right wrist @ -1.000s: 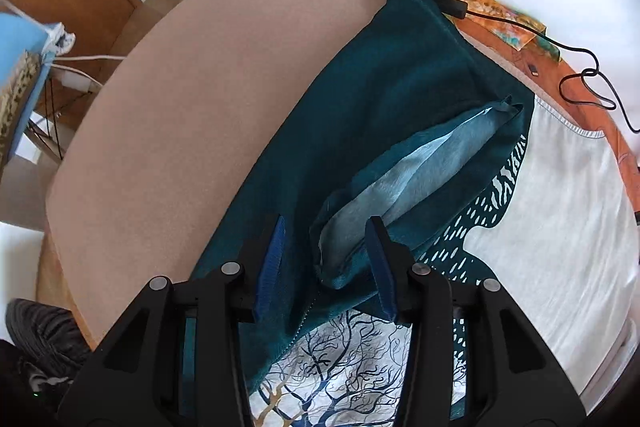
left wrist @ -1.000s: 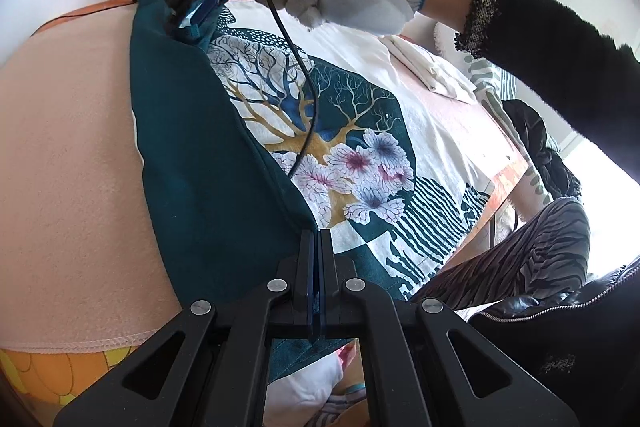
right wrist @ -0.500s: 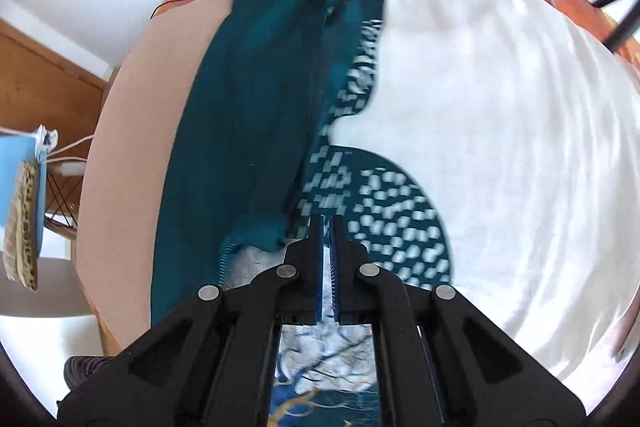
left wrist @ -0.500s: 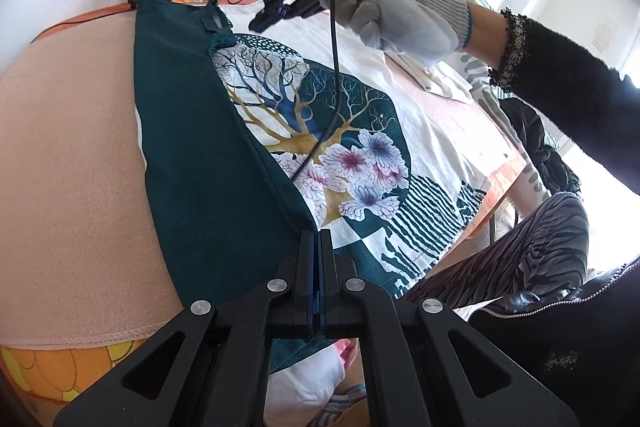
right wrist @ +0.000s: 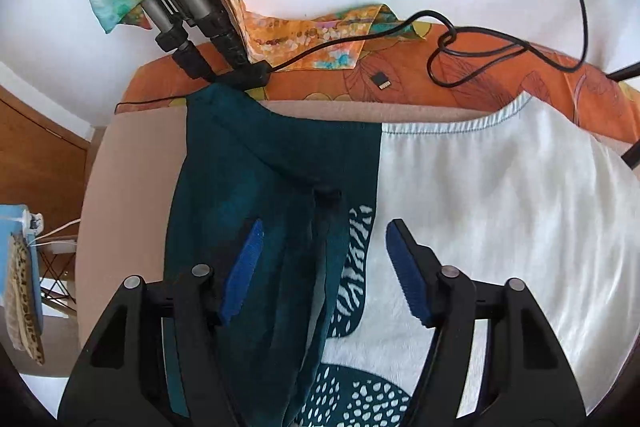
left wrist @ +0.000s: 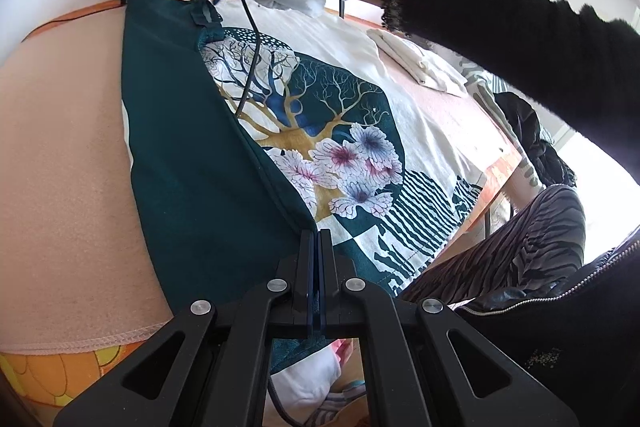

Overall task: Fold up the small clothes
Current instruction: 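Open both grippers and lift them off the folded green panel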

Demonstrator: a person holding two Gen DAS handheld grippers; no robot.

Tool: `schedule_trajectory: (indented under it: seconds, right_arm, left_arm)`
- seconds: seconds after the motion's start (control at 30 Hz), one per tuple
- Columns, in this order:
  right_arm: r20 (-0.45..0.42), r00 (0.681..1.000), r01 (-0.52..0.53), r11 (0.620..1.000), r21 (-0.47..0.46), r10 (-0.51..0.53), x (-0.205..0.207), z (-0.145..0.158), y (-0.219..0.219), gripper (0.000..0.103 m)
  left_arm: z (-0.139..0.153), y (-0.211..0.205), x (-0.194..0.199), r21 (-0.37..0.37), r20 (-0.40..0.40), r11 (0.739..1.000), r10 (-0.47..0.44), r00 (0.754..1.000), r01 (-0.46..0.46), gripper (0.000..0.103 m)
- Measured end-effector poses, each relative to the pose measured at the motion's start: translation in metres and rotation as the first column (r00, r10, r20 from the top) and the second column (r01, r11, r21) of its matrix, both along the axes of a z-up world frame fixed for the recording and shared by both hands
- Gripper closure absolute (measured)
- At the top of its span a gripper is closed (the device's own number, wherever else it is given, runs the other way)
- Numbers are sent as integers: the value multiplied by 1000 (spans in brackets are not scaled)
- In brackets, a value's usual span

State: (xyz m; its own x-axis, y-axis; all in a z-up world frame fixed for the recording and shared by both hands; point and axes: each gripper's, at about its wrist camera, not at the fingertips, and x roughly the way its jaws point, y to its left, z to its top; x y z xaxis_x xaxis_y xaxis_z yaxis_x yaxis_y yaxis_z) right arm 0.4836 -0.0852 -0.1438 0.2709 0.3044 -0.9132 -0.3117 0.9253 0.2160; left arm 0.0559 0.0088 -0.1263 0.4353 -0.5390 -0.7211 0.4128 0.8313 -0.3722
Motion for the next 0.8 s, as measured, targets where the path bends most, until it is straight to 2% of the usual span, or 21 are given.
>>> schedule_trajectory:
  seconds: [0.03,0.07,0.2,0.3,0.4,0.47,0.53,0.6,0.67,0.77,0.8]
  right_arm:
    - [-1,1000,-19,999,-29,19,1,-2,4,91]
    - [4,1000,-28,999,-46,28,-1,-3,6,97]
    - [101,991,-80,992,-94,90,-8,13,18,99]
    - [136,989,-44,992,-117,60,-2,18,14,99]
    - [111,992,-48,994,-102,59,1,16,7,99]
    - [106,994,-21,992,-125,35,2,10,3,99]
    - [98,995,-8,991,-130,21,3,10,-1,94]
    - [84,996,10,995,-97,-2,-1,18,-11,72]
    - [114,994,9,997,-73,-1,-10,37,-23,64]
    - [146,989,16,999,-27,-12,-27,71,-47,63]
    - [147,989,17,1000,-10,-16,-31,81,-55,63]
  left_arm:
    - [0,0,0,-3,-3,1000,0,1000,0,103]
    - [0,1,0,-10,-5,1000,1,1000,-1,103]
    - [2,-2,-1,0,6,1000,-11,1000,11,103]
    - [0,-6,-1,16,9,1000,-21,1000,20,103]
    - [-3,-8,0,11,-15,999,-34,999,35,103]
    - [-2,-11,0,23,-26,999,-43,999,44,98]
    - [1,-15,-3,28,-26,998,-58,998,59,92]
    - [7,-15,-6,15,-19,997,-69,997,69,86]
    - [15,-12,-11,-14,-1,997,-71,997,71,86]
    - [32,-4,-22,-45,38,997,-60,997,62,86]
    - [38,0,-27,-49,55,997,-51,997,53,82]
